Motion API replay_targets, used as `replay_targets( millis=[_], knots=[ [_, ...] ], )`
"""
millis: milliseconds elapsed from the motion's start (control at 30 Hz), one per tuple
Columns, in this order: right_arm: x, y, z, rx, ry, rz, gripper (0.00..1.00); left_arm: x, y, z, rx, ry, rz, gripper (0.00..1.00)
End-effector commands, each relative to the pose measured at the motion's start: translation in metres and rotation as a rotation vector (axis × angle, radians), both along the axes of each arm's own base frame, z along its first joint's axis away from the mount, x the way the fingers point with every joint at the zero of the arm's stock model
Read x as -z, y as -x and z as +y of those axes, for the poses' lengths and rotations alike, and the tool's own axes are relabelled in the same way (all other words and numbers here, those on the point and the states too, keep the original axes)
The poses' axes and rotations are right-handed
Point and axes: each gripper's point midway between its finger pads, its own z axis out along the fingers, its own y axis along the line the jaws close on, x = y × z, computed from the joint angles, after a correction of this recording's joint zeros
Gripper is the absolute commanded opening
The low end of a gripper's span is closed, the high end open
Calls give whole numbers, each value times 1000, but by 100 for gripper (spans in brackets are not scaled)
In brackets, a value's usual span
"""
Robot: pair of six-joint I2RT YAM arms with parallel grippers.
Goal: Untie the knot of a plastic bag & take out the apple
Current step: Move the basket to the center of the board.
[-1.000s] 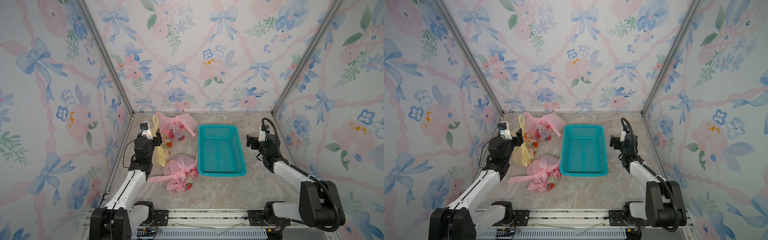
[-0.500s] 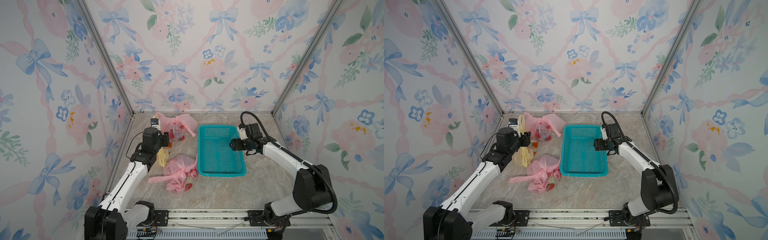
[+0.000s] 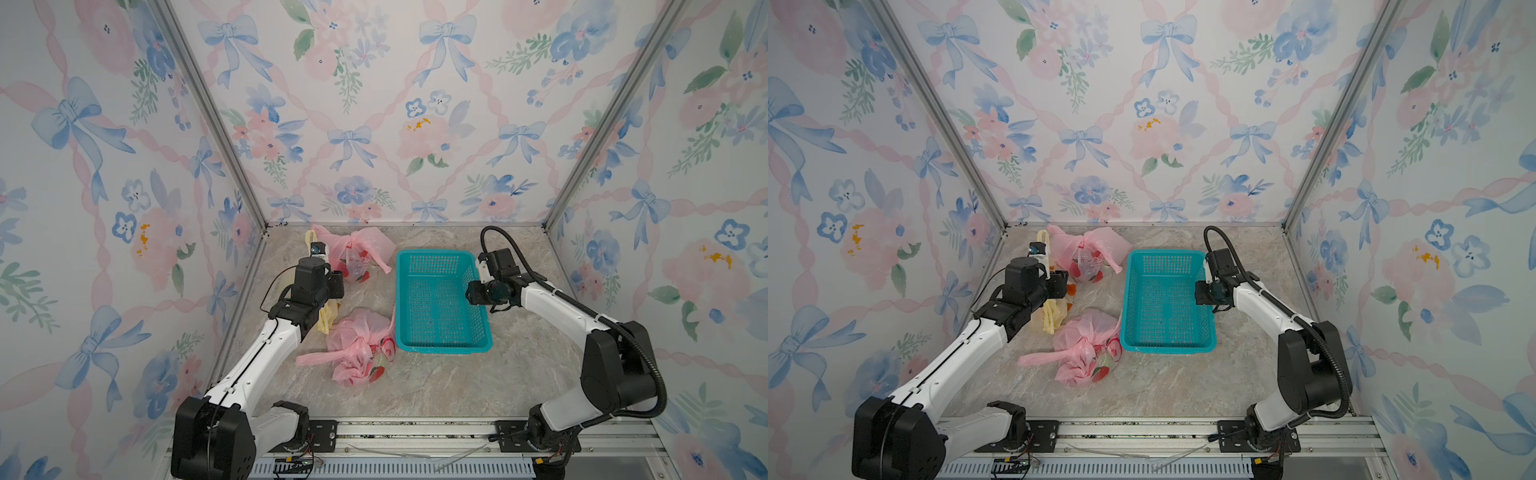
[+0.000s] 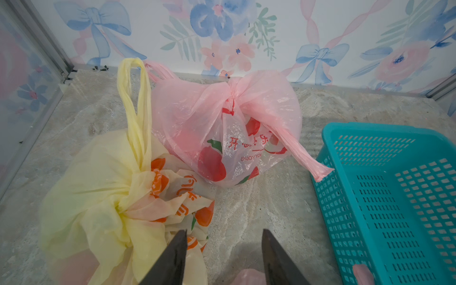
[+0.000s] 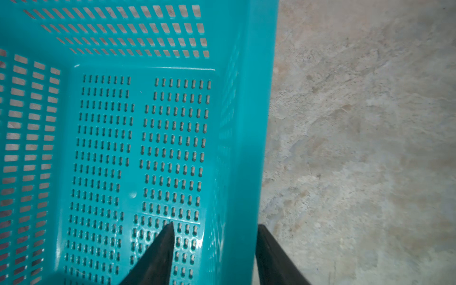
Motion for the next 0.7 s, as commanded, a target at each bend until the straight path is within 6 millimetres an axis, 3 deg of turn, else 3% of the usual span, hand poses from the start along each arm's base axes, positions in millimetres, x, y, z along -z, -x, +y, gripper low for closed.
replay_targets(
  millis=[0,167,333,433,467,533,600,667],
  knots=[
    [-7,-5,-12,41,24,9,35,11,3,-9,25,17,37,51],
    [-18,-14,-45,123,25,-20,33,12,4,-24,78,20,45,51],
    [-25,-26,-98,227,47,-58,23,17,7,-35,116,27,64,52],
    [-26,-30,-116,244,62,-60,25,23,8,-36,121,22,76,52],
    [-27,-31,-116,227,59,-64,32,24,9,-38,127,26,81,52],
    [-35,-33,-112,197,48,-86,62,27,11,-42,145,33,93,52],
    [-53,-34,-96,142,-6,-145,85,29,14,-47,158,36,104,52],
    [-78,-31,-66,44,-22,-246,92,29,18,-50,166,34,110,52]
  ],
)
